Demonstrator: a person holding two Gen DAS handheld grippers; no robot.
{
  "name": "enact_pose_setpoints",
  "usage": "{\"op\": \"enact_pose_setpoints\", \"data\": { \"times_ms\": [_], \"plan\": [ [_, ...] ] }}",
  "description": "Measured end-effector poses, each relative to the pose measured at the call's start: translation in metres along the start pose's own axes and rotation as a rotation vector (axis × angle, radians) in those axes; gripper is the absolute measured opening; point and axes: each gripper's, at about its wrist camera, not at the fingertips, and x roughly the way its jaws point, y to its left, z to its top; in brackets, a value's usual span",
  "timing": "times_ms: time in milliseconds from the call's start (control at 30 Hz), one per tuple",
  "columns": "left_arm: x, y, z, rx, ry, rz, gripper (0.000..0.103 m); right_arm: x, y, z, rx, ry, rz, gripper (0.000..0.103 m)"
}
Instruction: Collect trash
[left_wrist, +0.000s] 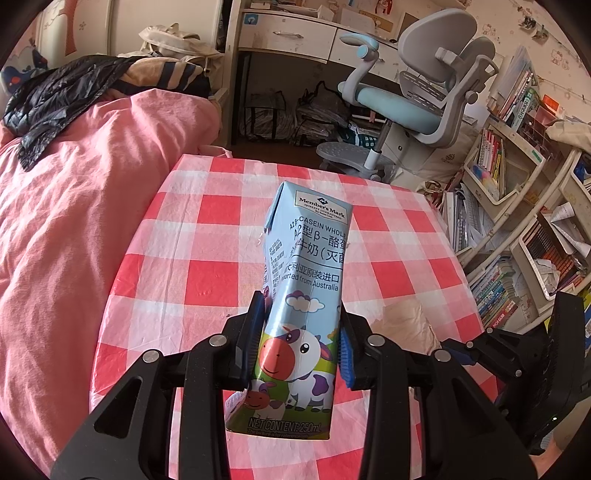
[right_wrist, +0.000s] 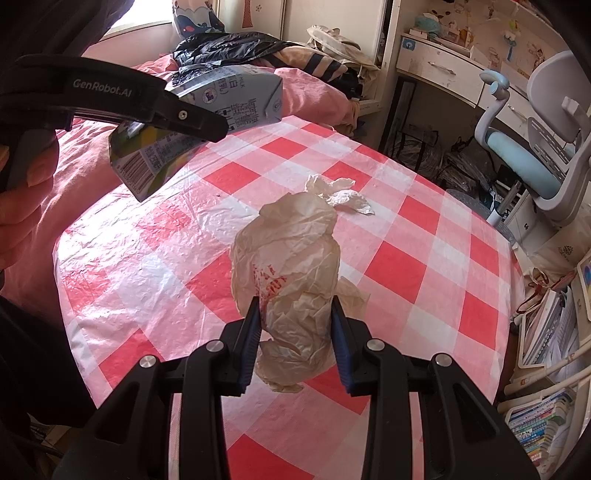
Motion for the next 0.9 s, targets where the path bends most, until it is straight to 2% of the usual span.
{"op": "enact_pose_setpoints", "data": {
  "times_ms": [900],
  "plan": [
    [0.0023,-0.0004,0.0023,0.002,-0.010,-0.004,0.033,-0.0013,-0.0039,-0.0004,-0.006,-0.014,-0.007,0.036]
  ]
}}
